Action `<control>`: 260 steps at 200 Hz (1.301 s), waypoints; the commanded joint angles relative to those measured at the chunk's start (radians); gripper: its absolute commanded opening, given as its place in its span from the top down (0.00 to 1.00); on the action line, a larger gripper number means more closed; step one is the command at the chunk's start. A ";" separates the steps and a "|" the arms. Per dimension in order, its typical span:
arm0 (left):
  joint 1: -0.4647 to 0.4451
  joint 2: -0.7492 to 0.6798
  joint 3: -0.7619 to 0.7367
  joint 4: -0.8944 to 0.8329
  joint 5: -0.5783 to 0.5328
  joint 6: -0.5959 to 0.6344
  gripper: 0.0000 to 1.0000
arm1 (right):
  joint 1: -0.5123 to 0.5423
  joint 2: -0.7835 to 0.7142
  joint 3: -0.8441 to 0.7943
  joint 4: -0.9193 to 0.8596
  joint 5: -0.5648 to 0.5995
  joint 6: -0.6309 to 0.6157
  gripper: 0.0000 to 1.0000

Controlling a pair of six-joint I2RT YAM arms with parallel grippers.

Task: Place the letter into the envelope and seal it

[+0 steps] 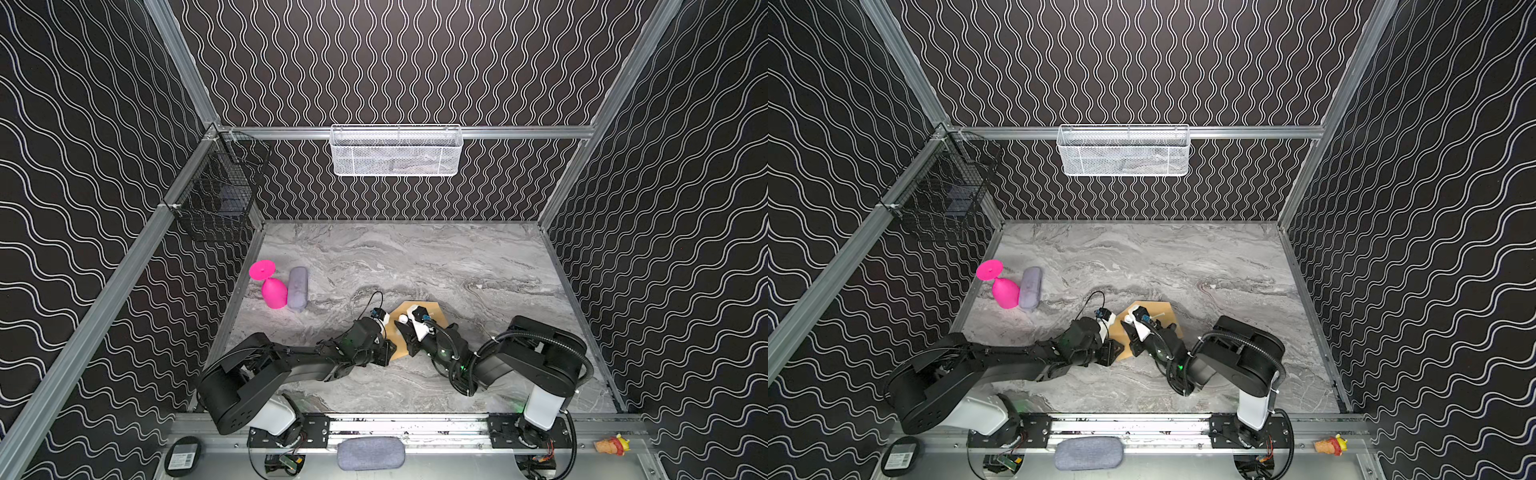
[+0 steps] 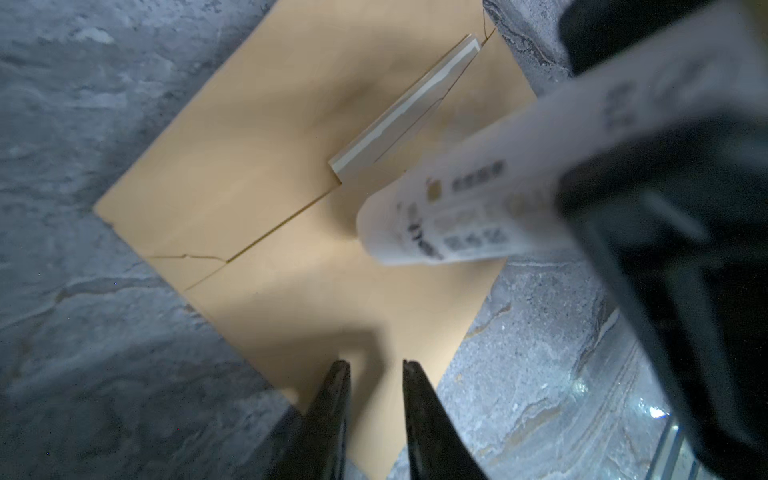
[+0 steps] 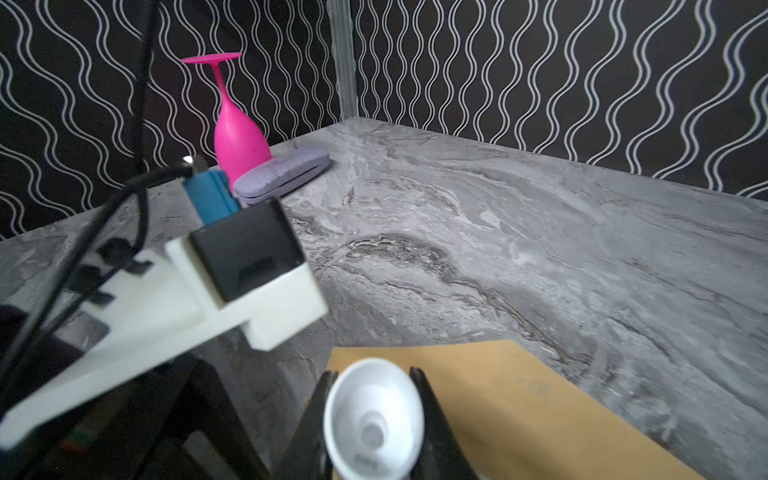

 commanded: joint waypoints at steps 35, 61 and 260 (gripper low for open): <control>-0.003 0.017 -0.020 -0.225 0.016 -0.014 0.72 | 0.004 0.058 -0.007 0.035 0.044 0.019 1.00; -0.003 0.018 -0.022 -0.220 0.016 -0.015 0.72 | -0.025 0.052 -0.039 0.035 0.075 0.014 1.00; -0.012 0.041 -0.016 -0.218 0.014 -0.015 0.72 | -0.083 -0.149 -0.122 -0.074 0.070 0.006 1.00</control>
